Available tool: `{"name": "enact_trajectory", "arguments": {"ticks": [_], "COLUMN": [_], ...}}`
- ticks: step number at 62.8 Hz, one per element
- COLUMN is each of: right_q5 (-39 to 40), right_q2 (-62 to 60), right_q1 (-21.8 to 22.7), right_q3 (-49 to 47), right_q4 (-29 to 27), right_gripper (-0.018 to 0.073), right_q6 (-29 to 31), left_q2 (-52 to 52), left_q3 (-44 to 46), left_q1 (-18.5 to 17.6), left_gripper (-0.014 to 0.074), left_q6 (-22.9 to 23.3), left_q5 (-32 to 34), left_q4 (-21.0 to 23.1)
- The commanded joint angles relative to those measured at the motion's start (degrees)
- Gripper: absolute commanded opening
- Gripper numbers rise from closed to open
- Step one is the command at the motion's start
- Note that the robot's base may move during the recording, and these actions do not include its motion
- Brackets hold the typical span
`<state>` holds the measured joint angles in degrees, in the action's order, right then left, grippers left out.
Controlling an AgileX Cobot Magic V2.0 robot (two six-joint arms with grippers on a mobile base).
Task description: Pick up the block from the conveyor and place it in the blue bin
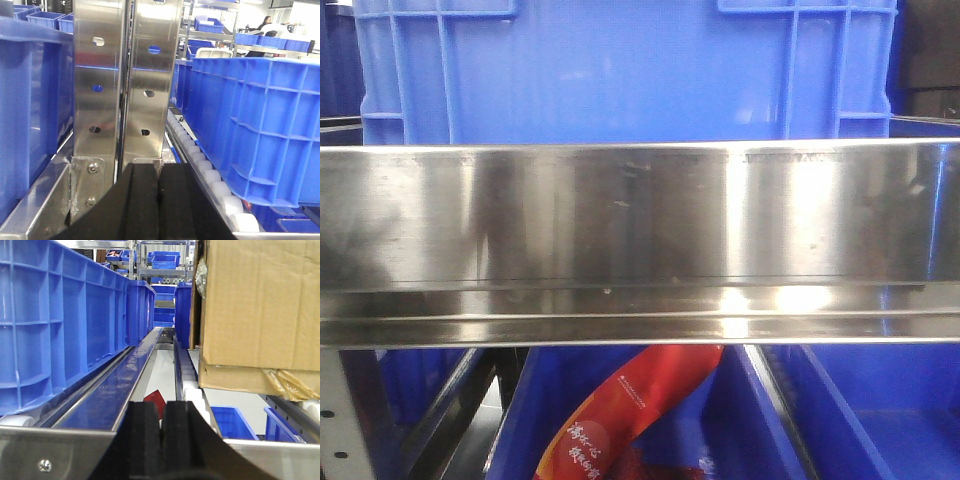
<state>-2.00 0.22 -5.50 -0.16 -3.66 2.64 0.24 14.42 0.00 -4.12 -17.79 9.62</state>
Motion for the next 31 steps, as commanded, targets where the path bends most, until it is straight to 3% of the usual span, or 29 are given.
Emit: {"name": "enact_trajectory", "arguments": {"ticks": [1,20,31], "right_q5": [0.9,0.9,1.1], "right_q2": [-0.2,-0.2,-0.2], "right_q1": [0.3,0.3,0.3], "right_q3": [0.2,0.2,0.2], "right_q4": [-0.2,-0.2,-0.2], "right_gripper": [-0.0162,-0.0162,-0.0162], "right_q6": [-0.2,-0.2,-0.2], "left_q2": [-0.2,-0.2,-0.2], "left_q3": [0.0,-0.4,-6.1], "left_q1": [0.0,0.0,-0.1], "left_gripper": [-0.0111,-0.0111,-0.0111], "left_q6": [0.3,0.3,0.3], "left_q5": [0.8,0.8,7.0], "left_q4": [0.1,0.2,-0.2]}}
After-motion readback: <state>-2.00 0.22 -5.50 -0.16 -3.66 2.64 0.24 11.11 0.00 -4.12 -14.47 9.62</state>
